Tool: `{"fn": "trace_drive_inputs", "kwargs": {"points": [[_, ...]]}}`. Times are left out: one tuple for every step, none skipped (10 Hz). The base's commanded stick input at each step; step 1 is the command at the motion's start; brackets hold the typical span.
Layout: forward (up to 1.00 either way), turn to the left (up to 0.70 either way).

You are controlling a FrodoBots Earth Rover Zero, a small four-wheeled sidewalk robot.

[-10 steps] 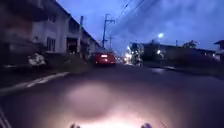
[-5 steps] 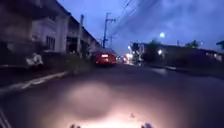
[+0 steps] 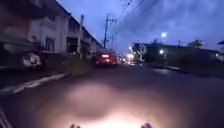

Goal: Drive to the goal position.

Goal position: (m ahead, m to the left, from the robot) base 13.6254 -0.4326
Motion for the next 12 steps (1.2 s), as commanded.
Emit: {"fn": "trace_drive_inputs", "kwargs": {"points": [[0.50,-0.50],[0.50,-0.50],[0.50,-0.09],[0.50,-0.01],[0.50,0.00],[0.50,0.00],[0.50,0.00],[0.50,0.00],[0.50,0.00],[0.50,0.00],[0.50,0.00],[0.50,0.00]]}}
